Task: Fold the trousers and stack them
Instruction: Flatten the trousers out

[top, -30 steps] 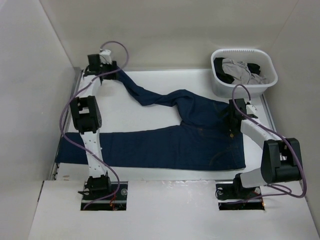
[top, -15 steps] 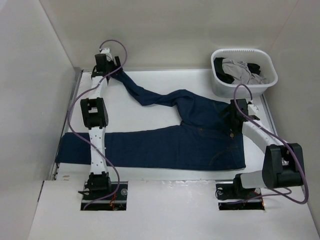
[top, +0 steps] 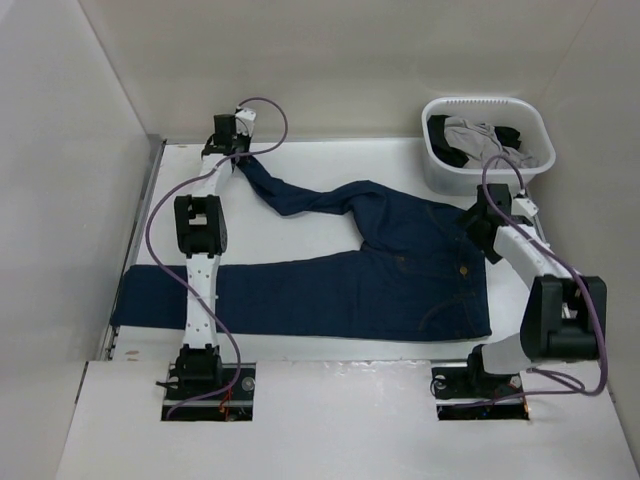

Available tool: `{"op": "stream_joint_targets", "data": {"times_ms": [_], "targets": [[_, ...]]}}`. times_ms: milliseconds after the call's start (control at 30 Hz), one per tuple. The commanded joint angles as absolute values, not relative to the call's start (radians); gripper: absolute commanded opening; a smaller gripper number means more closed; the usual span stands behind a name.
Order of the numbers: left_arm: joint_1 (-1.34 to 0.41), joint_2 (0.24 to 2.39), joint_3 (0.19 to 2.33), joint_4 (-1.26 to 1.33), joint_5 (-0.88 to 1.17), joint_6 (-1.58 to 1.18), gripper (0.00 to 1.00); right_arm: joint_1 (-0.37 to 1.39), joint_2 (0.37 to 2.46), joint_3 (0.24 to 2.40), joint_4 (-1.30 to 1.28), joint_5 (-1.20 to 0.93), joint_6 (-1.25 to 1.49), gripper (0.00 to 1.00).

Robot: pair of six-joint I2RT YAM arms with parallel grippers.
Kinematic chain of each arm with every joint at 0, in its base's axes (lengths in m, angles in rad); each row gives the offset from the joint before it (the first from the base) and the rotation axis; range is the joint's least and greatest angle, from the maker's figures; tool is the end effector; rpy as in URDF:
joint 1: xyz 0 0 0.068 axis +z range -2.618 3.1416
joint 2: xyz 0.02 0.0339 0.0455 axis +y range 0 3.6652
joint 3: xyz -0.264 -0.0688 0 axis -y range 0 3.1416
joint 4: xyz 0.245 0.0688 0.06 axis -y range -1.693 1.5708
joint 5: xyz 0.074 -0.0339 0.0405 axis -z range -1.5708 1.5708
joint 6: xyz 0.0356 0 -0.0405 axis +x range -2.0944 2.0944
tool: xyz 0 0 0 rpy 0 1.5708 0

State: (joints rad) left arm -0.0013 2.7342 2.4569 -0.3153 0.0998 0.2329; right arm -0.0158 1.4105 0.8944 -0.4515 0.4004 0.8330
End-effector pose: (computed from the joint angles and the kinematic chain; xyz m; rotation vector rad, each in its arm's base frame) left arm 0.6052 -0.0043 0.1476 0.3093 2.1379 0.0257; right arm 0.2809 -0.0183 0.2175 1.1416 2.1536 -0.1523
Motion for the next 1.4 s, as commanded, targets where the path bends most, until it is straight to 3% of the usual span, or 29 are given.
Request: {"op": "stream_joint_targets", "data": {"times_ms": [0, 200, 433, 533, 633, 700, 767, 800, 867, 967, 1067, 1200, 1267, 1300, 1367], "targets": [[0.031, 2.616, 2.312, -0.492, 0.054, 0.313, 0.0, -0.082, 1.517, 0.988, -0.401, 0.425, 0.732, 1.0], [0.156, 2.253, 2.042, -0.552, 0.066, 0.336, 0.0, -0.151, 1.724, 1.12, -0.328, 0.329, 0.675, 1.0], [0.186, 1.973, 1.907, -0.731, 0.078, 0.405, 0.0, -0.142, 1.888, 1.229, -0.33, 0.192, 0.675, 0.98], [0.188, 1.883, 1.87, -0.817, 0.072, 0.425, 0.03, -0.142, 1.919, 1.212, -0.305, 0.105, 0.716, 0.71], [0.197, 1.829, 1.824, -0.87, 0.071, 0.439, 0.05, -0.148, 1.887, 1.143, -0.209, 0.058, 0.733, 0.34], [0.202, 1.809, 1.783, -0.92, 0.071, 0.454, 0.06, -0.16, 1.862, 1.106, -0.174, 0.012, 0.749, 0.17], [0.203, 1.799, 1.746, -0.96, 0.069, 0.459, 0.07, -0.163, 1.829, 1.066, -0.14, -0.024, 0.753, 0.19], [0.203, 1.795, 1.724, -0.972, 0.069, 0.459, 0.07, -0.159, 1.804, 1.048, -0.118, -0.04, 0.749, 0.27], [0.208, 1.792, 1.694, -0.971, 0.066, 0.454, 0.07, -0.147, 1.746, 1.013, -0.072, -0.045, 0.724, 0.55], [0.214, 1.796, 1.686, -0.956, 0.054, 0.436, 0.07, -0.072, 1.692, 1.014, -0.061, 0.042, 0.674, 0.74], [0.214, 1.802, 1.69, -0.939, 0.052, 0.425, 0.07, -0.001, 1.733, 1.077, -0.127, 0.152, 0.655, 0.84], [0.22, 1.812, 1.693, -0.924, 0.041, 0.414, 0.07, 0.021, 1.88, 1.187, -0.274, 0.16, 0.66, 0.84], [0.238, 1.813, 1.695, -0.913, 0.04, 0.407, 0.07, 0.024, 1.908, 1.197, -0.293, 0.17, 0.657, 0.72], [0.249, 1.813, 1.698, -0.911, 0.04, 0.403, 0.07, 0.024, 1.899, 1.19, -0.29, 0.178, 0.664, 0.74], [0.265, 1.818, 1.703, -0.913, 0.04, 0.403, 0.07, 0.024, 1.884, 1.18, -0.285, 0.19, 0.663, 0.6]]}}
